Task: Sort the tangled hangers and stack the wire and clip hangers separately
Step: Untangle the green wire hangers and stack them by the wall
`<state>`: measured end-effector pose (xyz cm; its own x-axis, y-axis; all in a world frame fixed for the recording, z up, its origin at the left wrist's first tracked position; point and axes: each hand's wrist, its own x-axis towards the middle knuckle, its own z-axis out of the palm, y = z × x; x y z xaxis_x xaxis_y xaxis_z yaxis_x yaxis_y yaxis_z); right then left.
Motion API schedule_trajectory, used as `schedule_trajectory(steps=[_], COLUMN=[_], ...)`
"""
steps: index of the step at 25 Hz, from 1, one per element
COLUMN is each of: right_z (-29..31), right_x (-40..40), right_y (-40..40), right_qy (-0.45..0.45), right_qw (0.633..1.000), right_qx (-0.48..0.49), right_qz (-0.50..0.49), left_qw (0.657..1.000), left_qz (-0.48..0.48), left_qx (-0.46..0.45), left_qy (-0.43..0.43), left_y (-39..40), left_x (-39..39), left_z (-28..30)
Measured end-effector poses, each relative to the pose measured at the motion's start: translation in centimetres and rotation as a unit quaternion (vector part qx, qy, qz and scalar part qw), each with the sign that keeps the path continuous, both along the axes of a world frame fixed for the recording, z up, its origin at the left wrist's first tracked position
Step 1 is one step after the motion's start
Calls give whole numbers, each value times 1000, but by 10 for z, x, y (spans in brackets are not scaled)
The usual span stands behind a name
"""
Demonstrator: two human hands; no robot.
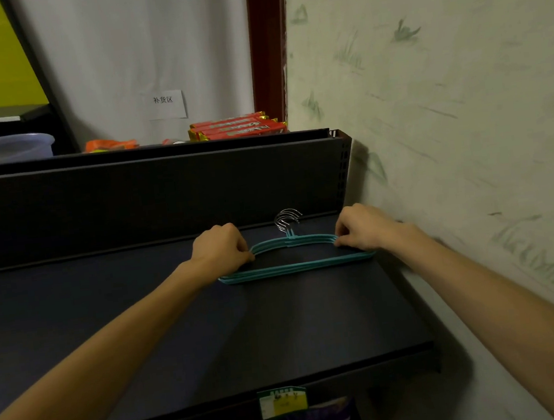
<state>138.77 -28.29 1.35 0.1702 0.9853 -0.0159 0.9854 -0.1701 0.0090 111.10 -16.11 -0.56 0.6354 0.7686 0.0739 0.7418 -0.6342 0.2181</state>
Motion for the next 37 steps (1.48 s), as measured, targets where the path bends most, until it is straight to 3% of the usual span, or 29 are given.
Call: schedule_trajectory(steps=[5, 10, 15, 18, 21, 24, 26, 32, 37], right_z=[1, 2, 2, 1, -2, -2, -5, -41, -48], right_x=[1, -6, -8, -11, -45, -117, -186, -411, -597], right_y=[-2, -10, -13, -9, -6, 6, 16, 57, 104], right_qy=[3, -58, -78, -36, 17, -4, -6, 75, 103], right_qw=[1000, 997, 996, 999, 993, 974, 966, 949, 954], right_qx=[3, 7, -13, -36, 103, 225, 260, 305, 234], right_qz=[12, 49, 41, -8, -51, -30, -4, 17, 154], left_qw=[1000, 997, 994, 995, 996, 978, 967, 947, 927], left_qz=[6, 7, 44, 28, 20, 45, 70, 168, 304], left_qx=[5, 57, 17, -7, 39, 200, 244, 263, 204], left_qy=[-25, -61, -102, -98, -77, -40, -11, 74, 78], left_y=[-5, -21, -22, -22, -14, 2, 12, 8, 2], left_x=[-4, -13, -13, -18, -52, -131, -210, -477, -663], left_z=[-3, -20, -21, -23, -15, -7, -10, -12, -10])
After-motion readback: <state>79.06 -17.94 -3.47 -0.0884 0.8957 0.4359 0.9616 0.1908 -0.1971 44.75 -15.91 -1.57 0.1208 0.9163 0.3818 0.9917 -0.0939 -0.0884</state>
